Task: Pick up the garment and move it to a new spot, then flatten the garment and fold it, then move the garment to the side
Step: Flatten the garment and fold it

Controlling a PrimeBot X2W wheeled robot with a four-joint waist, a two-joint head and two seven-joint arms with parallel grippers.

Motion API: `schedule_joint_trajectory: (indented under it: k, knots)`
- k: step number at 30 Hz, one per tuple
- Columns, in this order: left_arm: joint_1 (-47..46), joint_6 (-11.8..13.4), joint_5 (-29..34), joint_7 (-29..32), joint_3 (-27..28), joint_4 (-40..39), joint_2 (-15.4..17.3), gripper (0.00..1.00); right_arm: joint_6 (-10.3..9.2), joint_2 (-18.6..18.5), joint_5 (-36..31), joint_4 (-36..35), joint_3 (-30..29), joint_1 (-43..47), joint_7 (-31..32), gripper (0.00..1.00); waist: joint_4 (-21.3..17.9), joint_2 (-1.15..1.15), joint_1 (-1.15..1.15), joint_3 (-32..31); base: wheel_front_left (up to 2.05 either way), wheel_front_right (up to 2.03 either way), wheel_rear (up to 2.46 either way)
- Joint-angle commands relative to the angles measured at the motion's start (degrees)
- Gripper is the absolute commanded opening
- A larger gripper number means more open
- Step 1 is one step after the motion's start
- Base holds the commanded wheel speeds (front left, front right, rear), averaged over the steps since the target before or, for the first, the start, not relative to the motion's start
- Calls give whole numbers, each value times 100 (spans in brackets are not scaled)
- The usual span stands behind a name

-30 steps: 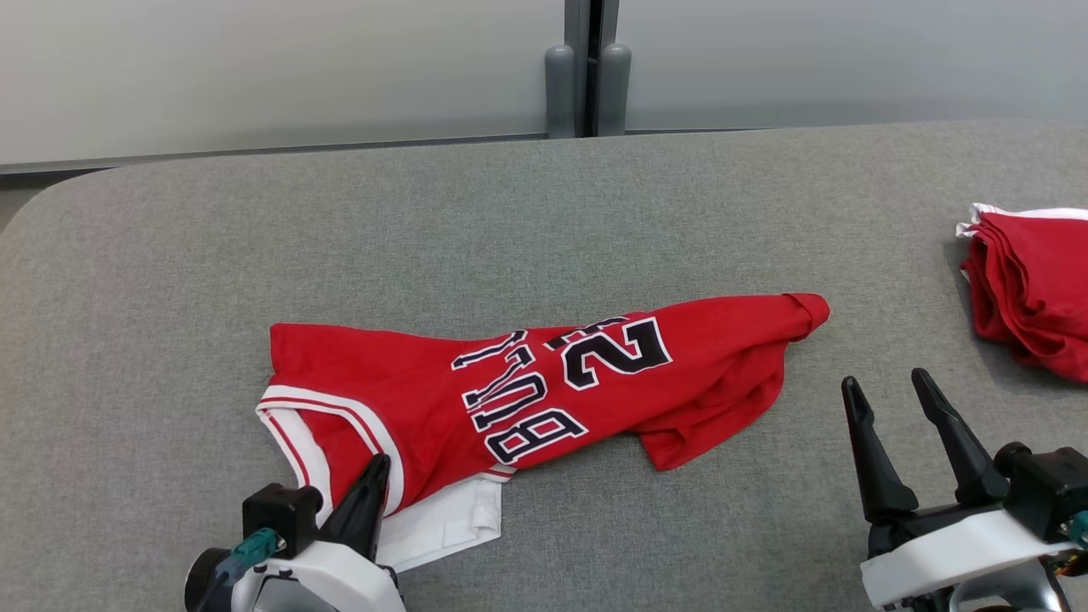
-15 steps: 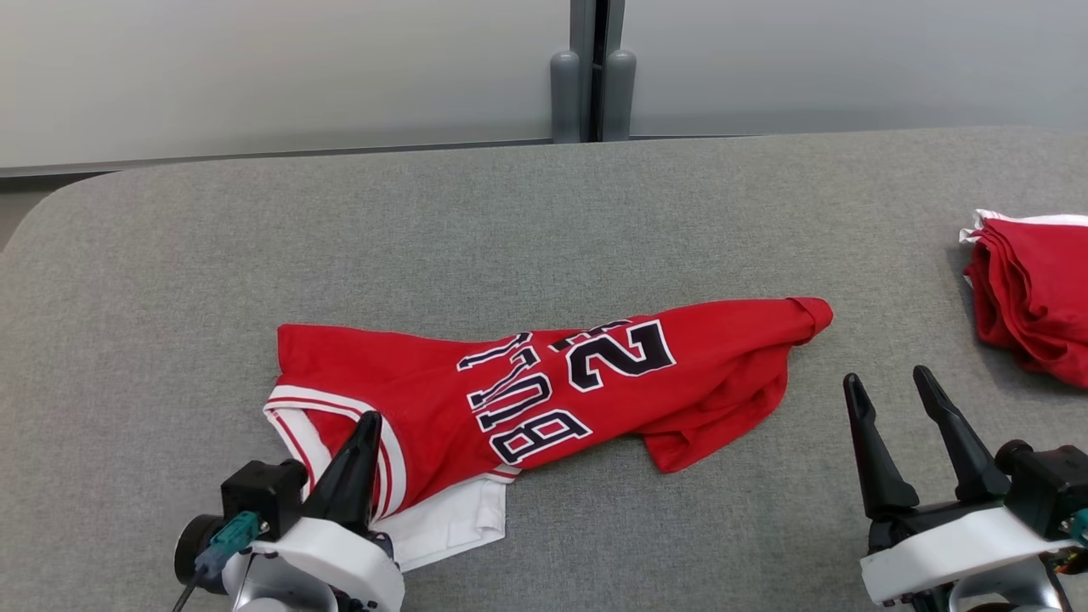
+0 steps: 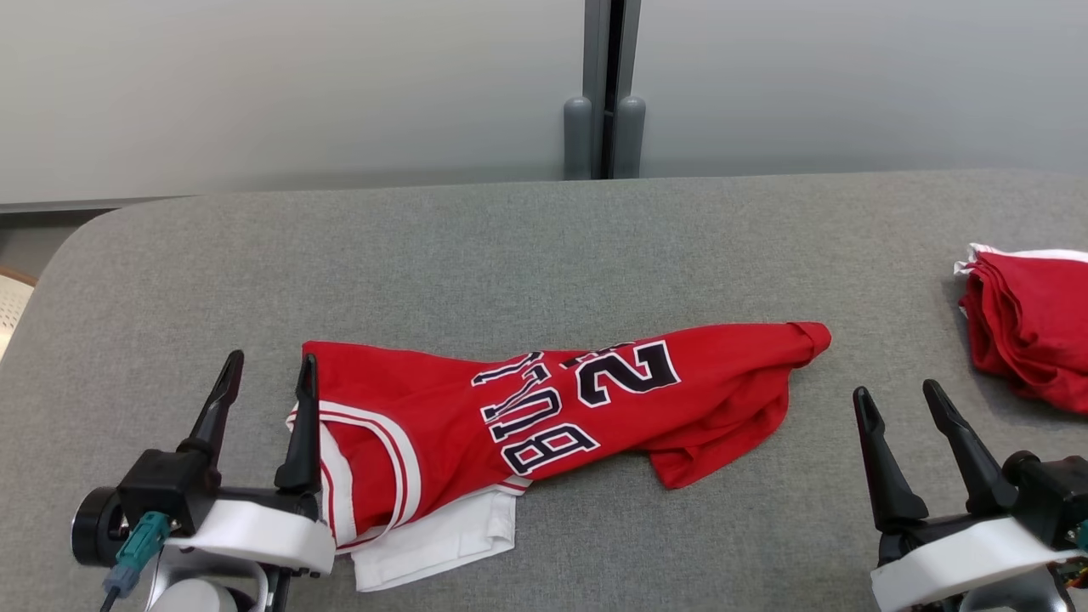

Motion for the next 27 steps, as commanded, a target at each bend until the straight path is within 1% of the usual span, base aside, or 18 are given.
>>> schedule_joint_trajectory:
  k: [1, 5, 12, 19, 27]
  knots:
    - [148, 22, -40, 41, 45, -63, 79, 100, 0, -41, -5, -28, -6, 87, 26, 100, 3, 0, 0, -126, 0, 0, 0]
    - [356, 17, -54, 88, 24, -125, 150, 100, 0, -52, 14, -40, 5, 158, 42, 100, -2, 0, 0, -227, 0, 0, 0]
    - [692, 113, -5, 224, -83, -317, 201, 100, 0, -62, 18, -77, -14, 298, 102, 100, 2, 0, 0, -353, 0, 0, 0]
    - [725, 135, -2, 316, -155, -420, 205, 100, 0, -57, 1, -120, -36, 303, 142, 100, 12, 0, 0, -342, 0, 0, 0]
    - [651, 153, -11, 279, -197, -470, 189, 100, 0, -67, 1, -129, -51, 264, 142, 100, 25, 0, 0, -304, 0, 0, 0]
